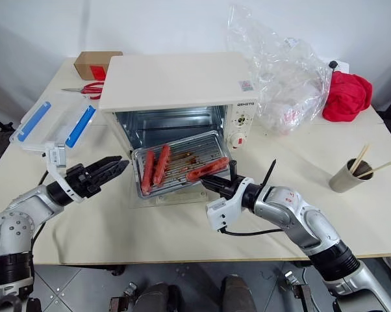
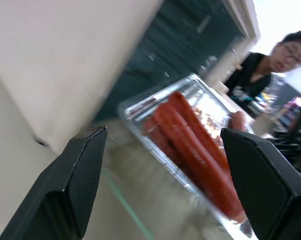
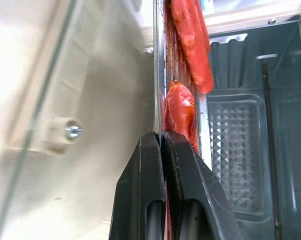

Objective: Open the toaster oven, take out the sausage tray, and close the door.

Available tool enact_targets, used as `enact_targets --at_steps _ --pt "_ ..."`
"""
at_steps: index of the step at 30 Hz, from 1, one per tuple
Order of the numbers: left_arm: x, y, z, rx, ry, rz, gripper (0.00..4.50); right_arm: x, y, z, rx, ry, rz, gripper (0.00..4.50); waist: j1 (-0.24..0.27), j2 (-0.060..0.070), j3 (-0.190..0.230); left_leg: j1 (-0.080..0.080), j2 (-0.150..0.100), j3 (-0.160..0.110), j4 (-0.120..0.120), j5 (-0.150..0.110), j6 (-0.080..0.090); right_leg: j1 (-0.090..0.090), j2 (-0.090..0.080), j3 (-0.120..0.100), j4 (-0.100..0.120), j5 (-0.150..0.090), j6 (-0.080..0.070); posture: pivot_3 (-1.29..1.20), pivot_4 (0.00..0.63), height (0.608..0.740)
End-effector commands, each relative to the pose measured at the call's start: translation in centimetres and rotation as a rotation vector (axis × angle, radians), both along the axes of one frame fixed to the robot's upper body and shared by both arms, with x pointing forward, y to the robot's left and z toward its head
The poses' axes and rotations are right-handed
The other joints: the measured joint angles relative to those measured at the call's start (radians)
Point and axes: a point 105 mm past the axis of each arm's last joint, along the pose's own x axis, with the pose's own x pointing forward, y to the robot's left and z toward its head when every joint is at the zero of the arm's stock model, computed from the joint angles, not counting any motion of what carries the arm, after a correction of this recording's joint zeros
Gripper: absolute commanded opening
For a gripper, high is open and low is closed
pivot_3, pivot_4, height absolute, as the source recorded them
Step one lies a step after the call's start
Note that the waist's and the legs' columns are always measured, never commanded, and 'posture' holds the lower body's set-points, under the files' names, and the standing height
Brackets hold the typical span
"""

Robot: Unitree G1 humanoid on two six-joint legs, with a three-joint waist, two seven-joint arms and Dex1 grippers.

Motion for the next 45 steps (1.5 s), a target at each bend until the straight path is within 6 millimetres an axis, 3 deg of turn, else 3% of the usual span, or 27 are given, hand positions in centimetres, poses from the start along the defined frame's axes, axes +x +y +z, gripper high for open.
enact_targets --at_steps 1,11,15,18,24,28,43,45 --pt "-0.9 -0.4 0.2 -0.002 0.09 -0.051 3.87 -0.6 -0.2 2.0 0.041 -0.05 0.023 0.03 0.0 0.0 0.0 0.0 0.0 0.0 0.0 0.0 0.0 0.0 0.0 0.0 0.0 0.0 0.0 0.0 0.15 0.74" --pt "-1.2 0.4 0.4 -0.135 0.388 -0.085 3.87 -1.8 0.0 2.9 0.046 -0.053 0.096 0.03 0.002 0.0 0.0 0.0 0.0 -0.001 0.002 0.0 0.0 0.001 0.0 0.0 0.001 0.0 0.0 0.0 0.15 0.74" --pt "-0.8 -0.1 1.1 -0.21 0.422 -0.101 3.87 -2.1 0.2 3.1 0.038 -0.058 0.122 0.03 0.003 0.0 0.0 0.001 0.0 -0.001 0.003 0.0 0.0 0.002 -0.001 0.0 0.001 0.0 0.0 0.0 0.15 0.74" --pt "-0.7 -0.4 0.9 -0.212 0.45 -0.103 3.28 -2.2 0.3 3.2 0.035 -0.059 0.134 0.0 0.003 0.0 0.0 0.001 0.0 -0.002 0.004 0.0 0.0 0.003 -0.001 0.0 0.001 0.0 0.0 0.0 0.15 0.74" --pt "-1.2 -0.9 0.5 -0.202 0.49 -0.128 1.58 -1.9 0.3 3.7 0.038 -0.061 0.135 0.0 0.0 0.0 0.0 0.001 0.001 -0.001 0.005 0.0 0.0 0.003 0.0 0.001 0.002 0.0 0.0 0.0 0.15 0.74" --pt "-1.2 -0.8 0.1 -0.201 0.511 -0.107 1.58 -1.8 0.4 3.9 0.041 -0.065 0.139 0.0 0.001 0.0 0.0 0.001 0.001 -0.001 0.006 0.0 0.0 0.003 0.0 0.001 0.002 0.0 0.0 0.0 0.15 0.74" --pt "-1.7 -3.7 -0.8 -0.305 0.649 -0.226 1.58 -2.0 0.9 4.0 0.046 -0.034 0.196 0.0 0.002 0.0 0.0 0.001 0.001 -0.002 0.009 0.0 0.0 0.004 -0.001 0.002 0.003 0.0 0.0 0.0 0.15 0.74" --pt "-2.2 -4.0 -1.3 -0.299 0.681 -0.238 1.22 -2.0 0.9 3.9 0.049 -0.014 0.203 0.0 0.001 0.0 0.0 0.001 0.002 -0.002 0.009 0.0 0.0 0.004 -0.001 0.002 0.003 0.0 0.0 0.0 0.15 0.74"
